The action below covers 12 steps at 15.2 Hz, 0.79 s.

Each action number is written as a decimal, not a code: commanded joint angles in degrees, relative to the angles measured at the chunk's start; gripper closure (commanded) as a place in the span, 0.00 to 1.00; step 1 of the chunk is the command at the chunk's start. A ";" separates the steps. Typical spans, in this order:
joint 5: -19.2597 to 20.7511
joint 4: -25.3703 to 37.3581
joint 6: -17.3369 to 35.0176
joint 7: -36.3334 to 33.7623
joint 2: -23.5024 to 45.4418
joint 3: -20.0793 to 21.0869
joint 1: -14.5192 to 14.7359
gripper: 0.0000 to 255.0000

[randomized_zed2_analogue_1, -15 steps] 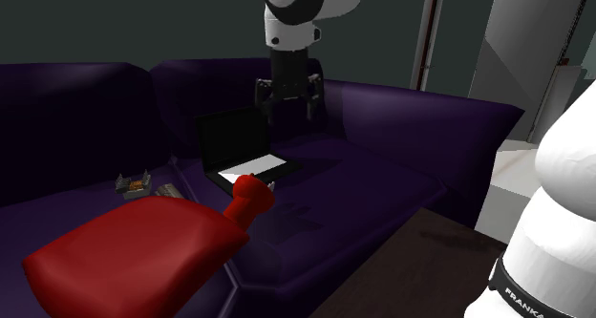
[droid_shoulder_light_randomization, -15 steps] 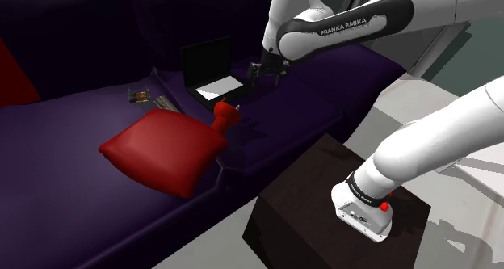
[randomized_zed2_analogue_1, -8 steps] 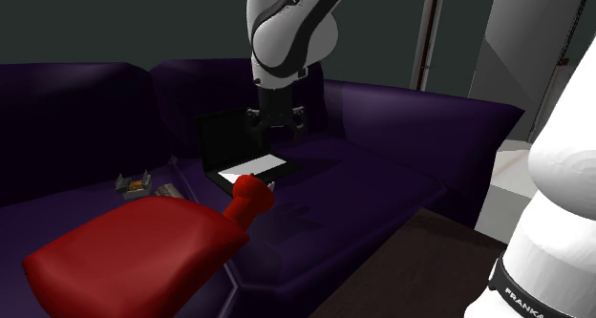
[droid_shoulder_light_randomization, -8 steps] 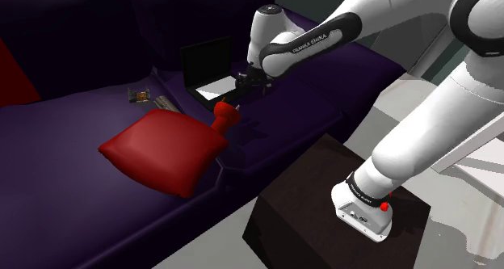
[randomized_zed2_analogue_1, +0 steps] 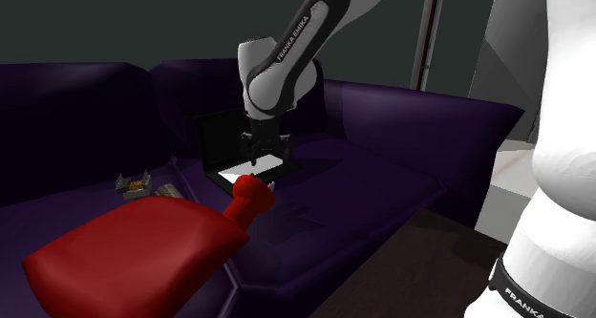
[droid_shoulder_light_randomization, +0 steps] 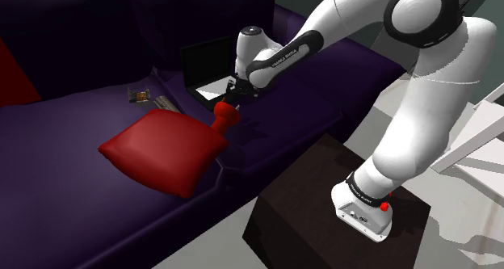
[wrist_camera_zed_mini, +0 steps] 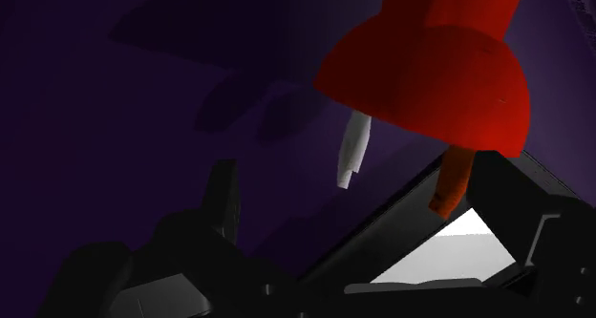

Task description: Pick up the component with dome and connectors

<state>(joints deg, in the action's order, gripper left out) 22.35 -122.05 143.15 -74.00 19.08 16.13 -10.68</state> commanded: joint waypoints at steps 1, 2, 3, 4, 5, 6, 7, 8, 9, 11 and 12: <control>1.48 3.43 0.75 -4.10 4.59 -1.63 1.07 0.00; 1.93 5.17 1.08 -5.78 6.77 -2.44 1.56 0.00; 2.24 6.96 1.38 -7.34 8.93 -3.25 2.04 0.00; 2.43 8.80 1.65 -8.80 11.09 -4.04 2.49 0.00; 2.52 10.69 1.87 -10.17 13.23 -4.78 2.90 0.00; 2.53 12.63 2.06 -11.47 15.38 -5.48 3.26 0.00; 2.43 14.63 2.20 -12.68 17.52 -6.16 3.60 0.00; 2.26 16.69 2.30 -13.83 19.66 -6.79 3.88 0.00; 2.02 18.81 2.35 -14.90 21.81 -7.38 4.13 0.00; 2.07 19.85 2.78 -15.47 23.26 -7.79 4.35 0.00; 2.24 20.08 3.19 -15.64 23.90 -7.97 4.47 0.00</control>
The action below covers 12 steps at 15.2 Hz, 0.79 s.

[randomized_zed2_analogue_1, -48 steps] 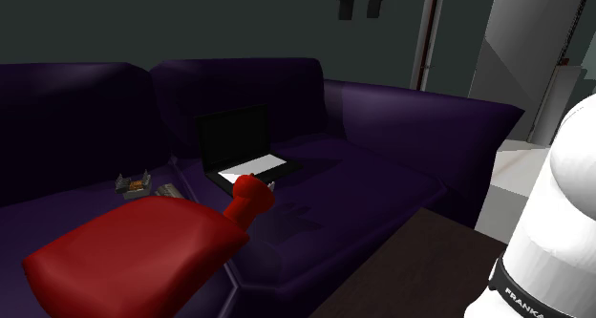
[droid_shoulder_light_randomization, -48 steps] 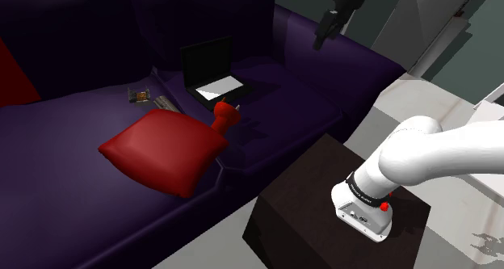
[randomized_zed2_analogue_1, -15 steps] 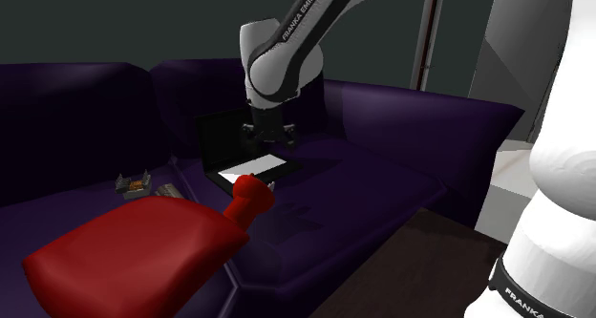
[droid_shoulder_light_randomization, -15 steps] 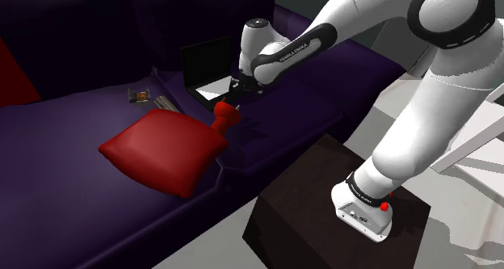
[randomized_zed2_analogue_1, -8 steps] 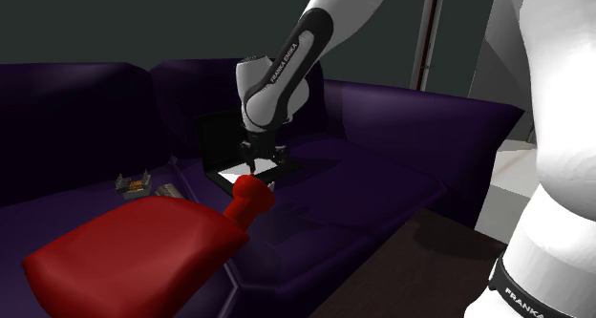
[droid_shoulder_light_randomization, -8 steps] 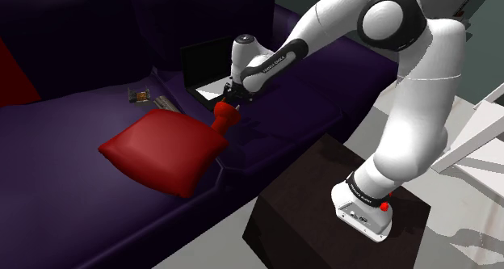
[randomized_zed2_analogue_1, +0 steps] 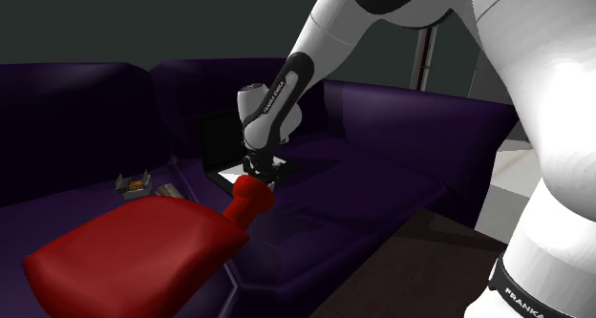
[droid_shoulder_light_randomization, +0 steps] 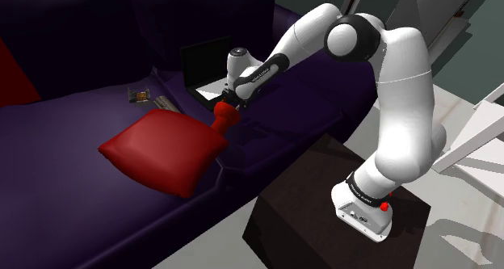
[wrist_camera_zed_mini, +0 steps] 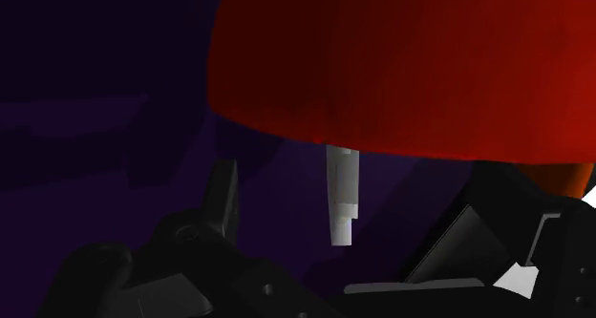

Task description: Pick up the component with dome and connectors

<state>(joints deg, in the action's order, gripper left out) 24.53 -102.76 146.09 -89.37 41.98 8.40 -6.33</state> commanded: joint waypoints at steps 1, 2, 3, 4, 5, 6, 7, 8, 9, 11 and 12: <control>0.23 1.03 0.66 -0.44 1.65 -0.41 0.25 0.00; 0.39 1.28 1.06 -0.61 2.30 -0.59 0.38 0.00; 0.55 1.55 1.45 -0.78 2.96 -0.77 0.50 0.00; 0.70 1.84 1.84 -0.94 3.62 -0.94 0.63 0.00; 0.93 2.31 2.43 -1.19 4.67 -1.22 0.82 0.00; 0.93 2.29 2.44 -1.19 4.67 -1.22 0.83 0.00; 0.93 2.30 2.43 -1.18 4.67 -1.22 0.83 0.00; 0.92 2.33 2.42 -1.20 4.68 -1.22 0.85 1.00; 0.92 2.37 2.42 -1.20 4.72 -1.22 0.86 1.00; 0.93 2.36 2.43 -1.22 4.72 -1.23 0.87 1.00; 0.93 2.36 2.42 -1.22 4.72 -1.23 0.87 1.00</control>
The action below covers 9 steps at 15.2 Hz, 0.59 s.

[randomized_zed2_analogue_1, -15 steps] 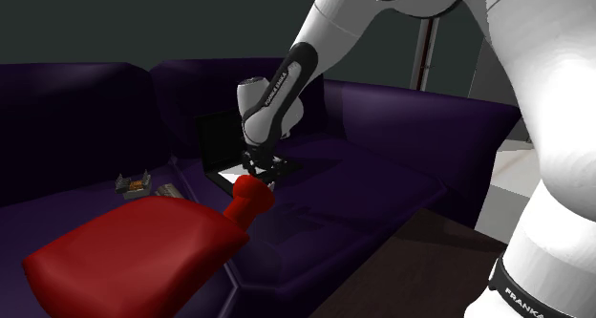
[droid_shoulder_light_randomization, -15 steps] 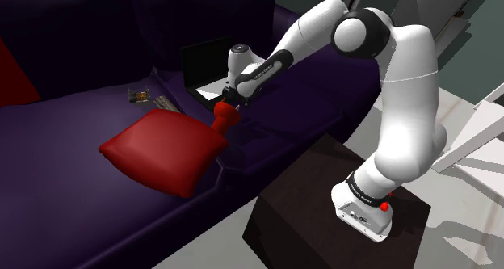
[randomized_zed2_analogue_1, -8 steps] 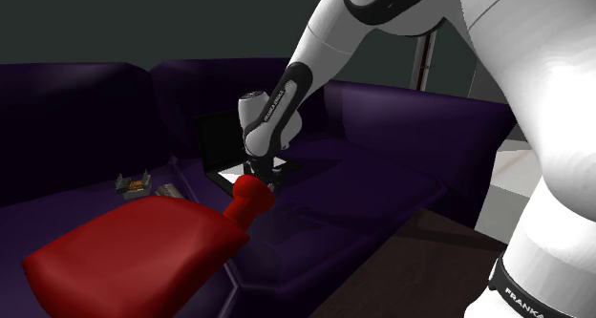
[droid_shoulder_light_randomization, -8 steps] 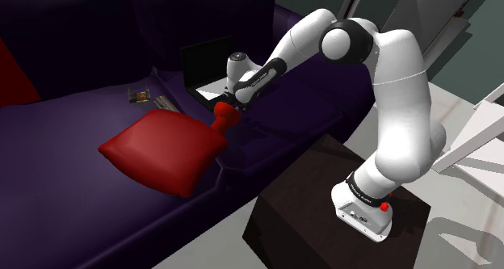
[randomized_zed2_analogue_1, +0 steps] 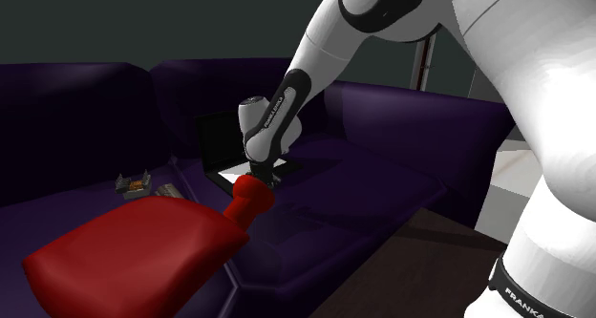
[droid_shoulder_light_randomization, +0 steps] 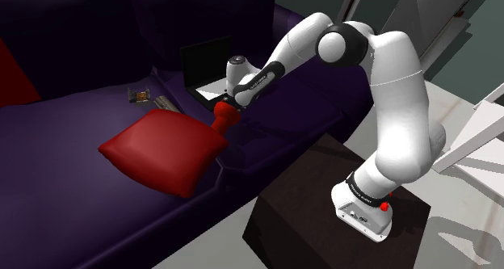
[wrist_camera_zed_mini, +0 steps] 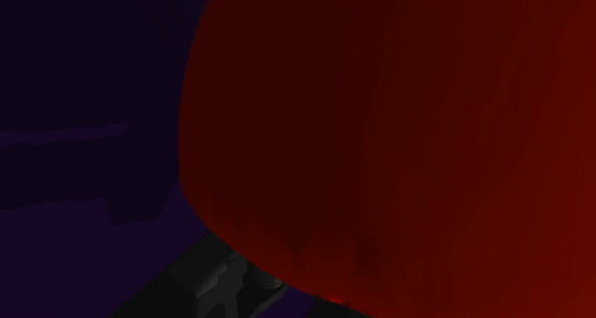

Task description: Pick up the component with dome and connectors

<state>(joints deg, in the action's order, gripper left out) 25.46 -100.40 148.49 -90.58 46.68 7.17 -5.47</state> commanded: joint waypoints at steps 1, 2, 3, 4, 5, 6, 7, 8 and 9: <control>0.00 0.01 0.01 -0.01 0.02 0.00 0.01 1.00; 0.00 0.00 0.01 -0.01 0.02 0.00 0.01 1.00; 0.00 0.00 0.02 -0.02 0.02 0.00 0.01 1.00; 0.00 0.00 0.02 -0.01 0.02 0.00 0.01 1.00; 0.00 -0.05 0.02 0.03 -0.02 0.01 -0.03 1.00; -0.14 -0.36 -0.35 0.18 -0.70 0.18 -0.16 1.00; -0.29 -0.66 -0.73 0.34 -1.37 0.36 -0.29 1.00; -0.44 -0.92 -1.12 0.50 -2.02 0.54 -0.42 1.00; -0.60 -1.18 -1.52 0.67 -2.67 0.72 -0.54 1.00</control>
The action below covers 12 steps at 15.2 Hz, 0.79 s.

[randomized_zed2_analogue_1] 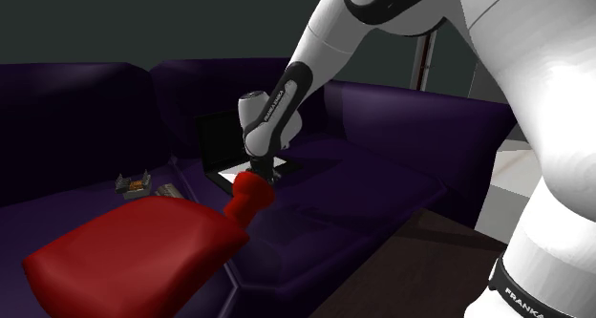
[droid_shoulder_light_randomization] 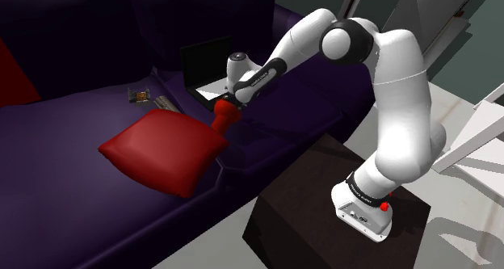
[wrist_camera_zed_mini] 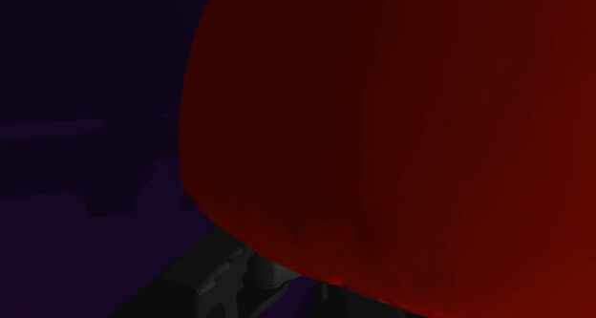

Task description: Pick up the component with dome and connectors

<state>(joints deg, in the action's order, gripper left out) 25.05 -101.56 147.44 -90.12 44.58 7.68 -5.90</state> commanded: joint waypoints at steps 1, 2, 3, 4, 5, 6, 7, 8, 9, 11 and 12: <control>-0.35 -0.27 -0.87 0.37 -1.22 0.39 -0.24 1.00; -0.51 -0.51 -1.27 0.54 -1.86 0.57 -0.36 1.00; -0.68 -0.74 -1.69 0.72 -2.50 0.74 -0.49 1.00; -0.86 -0.95 -2.11 0.89 -3.13 0.92 -0.62 1.00; -1.04 -1.15 -2.54 1.07 -3.76 1.10 -0.74 1.00; -1.22 -1.34 -2.97 1.26 -4.38 1.28 -0.87 1.00; -1.41 -1.51 -3.41 1.44 -4.99 1.46 -0.99 1.00; -1.60 -1.67 -3.85 1.63 -5.60 1.64 -1.11 1.00; -1.80 -1.82 -4.30 1.82 -6.20 1.81 -1.23 1.00; -2.20 -2.08 -5.22 2.21 -7.39 2.16 -1.47 1.00; -2.23 -2.11 -5.28 2.23 -7.48 2.19 -1.49 1.00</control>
<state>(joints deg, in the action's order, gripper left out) 22.92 -103.49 142.33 -87.94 37.54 9.77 -7.34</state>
